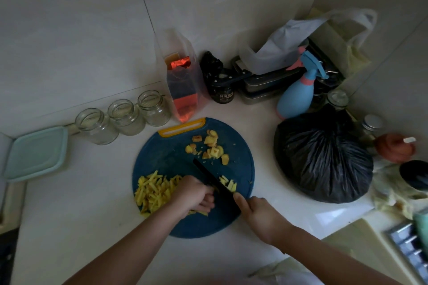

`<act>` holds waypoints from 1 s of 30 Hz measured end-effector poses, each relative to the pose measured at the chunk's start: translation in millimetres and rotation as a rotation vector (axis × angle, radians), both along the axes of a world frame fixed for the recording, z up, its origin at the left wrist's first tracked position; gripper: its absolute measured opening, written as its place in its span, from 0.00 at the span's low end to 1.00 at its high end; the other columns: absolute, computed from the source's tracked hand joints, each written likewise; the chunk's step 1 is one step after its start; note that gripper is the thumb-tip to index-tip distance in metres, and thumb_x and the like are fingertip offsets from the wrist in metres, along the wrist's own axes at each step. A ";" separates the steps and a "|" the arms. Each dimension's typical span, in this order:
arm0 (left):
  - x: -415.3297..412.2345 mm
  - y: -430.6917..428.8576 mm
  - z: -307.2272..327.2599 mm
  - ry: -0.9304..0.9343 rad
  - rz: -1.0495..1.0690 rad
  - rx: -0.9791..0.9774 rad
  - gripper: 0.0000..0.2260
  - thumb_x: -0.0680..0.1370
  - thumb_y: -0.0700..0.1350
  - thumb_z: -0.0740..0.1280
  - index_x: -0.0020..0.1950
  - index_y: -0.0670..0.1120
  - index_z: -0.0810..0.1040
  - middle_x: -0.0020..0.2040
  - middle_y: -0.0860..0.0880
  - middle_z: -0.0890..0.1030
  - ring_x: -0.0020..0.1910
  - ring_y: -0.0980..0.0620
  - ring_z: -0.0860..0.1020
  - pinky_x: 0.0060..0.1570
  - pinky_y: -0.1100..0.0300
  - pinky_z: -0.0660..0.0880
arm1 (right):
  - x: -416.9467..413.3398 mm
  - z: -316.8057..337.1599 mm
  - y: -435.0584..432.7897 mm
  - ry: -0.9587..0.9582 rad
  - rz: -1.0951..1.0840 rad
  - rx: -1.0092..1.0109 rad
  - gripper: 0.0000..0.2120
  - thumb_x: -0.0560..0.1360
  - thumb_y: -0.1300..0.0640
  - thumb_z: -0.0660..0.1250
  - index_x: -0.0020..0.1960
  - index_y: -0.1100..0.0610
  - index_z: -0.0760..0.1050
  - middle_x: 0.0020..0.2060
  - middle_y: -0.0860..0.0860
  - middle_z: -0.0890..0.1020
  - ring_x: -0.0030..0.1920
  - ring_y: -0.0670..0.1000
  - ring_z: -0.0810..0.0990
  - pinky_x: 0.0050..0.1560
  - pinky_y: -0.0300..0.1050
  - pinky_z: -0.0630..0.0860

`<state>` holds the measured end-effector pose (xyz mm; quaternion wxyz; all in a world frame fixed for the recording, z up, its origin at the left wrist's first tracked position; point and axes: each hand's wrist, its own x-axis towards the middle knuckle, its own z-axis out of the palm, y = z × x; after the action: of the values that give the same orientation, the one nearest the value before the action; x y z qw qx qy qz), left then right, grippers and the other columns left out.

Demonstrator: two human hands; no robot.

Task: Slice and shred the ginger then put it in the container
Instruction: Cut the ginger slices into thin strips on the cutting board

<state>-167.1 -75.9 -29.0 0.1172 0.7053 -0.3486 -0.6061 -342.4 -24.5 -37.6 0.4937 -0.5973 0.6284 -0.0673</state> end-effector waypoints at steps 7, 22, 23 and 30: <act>3.2 -8.8 20.0 -0.177 -0.201 0.039 0.10 0.80 0.39 0.62 0.42 0.36 0.77 0.34 0.43 0.80 0.23 0.54 0.78 0.26 0.63 0.77 | -7.9 12.2 -13.4 -0.120 -0.113 0.112 0.27 0.80 0.38 0.55 0.33 0.57 0.69 0.26 0.49 0.72 0.22 0.44 0.68 0.29 0.37 0.69; 0.3 28.4 78.6 -0.958 -0.818 -0.672 0.25 0.78 0.53 0.65 0.71 0.46 0.63 0.66 0.44 0.70 0.65 0.46 0.69 0.54 0.58 0.69 | 8.6 54.2 -43.0 0.653 0.692 -0.502 0.24 0.78 0.36 0.57 0.56 0.56 0.76 0.47 0.52 0.81 0.46 0.53 0.81 0.41 0.44 0.73; -0.7 30.4 75.2 -0.895 -0.875 -0.662 0.32 0.77 0.54 0.66 0.76 0.49 0.56 0.72 0.43 0.62 0.71 0.43 0.60 0.65 0.55 0.64 | 10.9 55.5 -43.6 0.661 0.712 -0.515 0.23 0.79 0.37 0.57 0.56 0.56 0.76 0.47 0.53 0.81 0.46 0.53 0.81 0.40 0.43 0.72; 15.4 37.6 26.7 -0.810 -1.000 -0.629 0.40 0.74 0.64 0.64 0.77 0.60 0.40 0.77 0.46 0.33 0.73 0.41 0.29 0.71 0.38 0.37 | 5.4 60.2 -46.7 0.726 0.734 -0.631 0.18 0.82 0.44 0.54 0.57 0.55 0.75 0.47 0.53 0.82 0.46 0.54 0.82 0.39 0.44 0.71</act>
<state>-151.7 -38.3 -2.3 -0.1156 0.5635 -0.8044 -0.1484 -336.9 -71.2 22.6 0.0378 -0.8775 0.4594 0.1325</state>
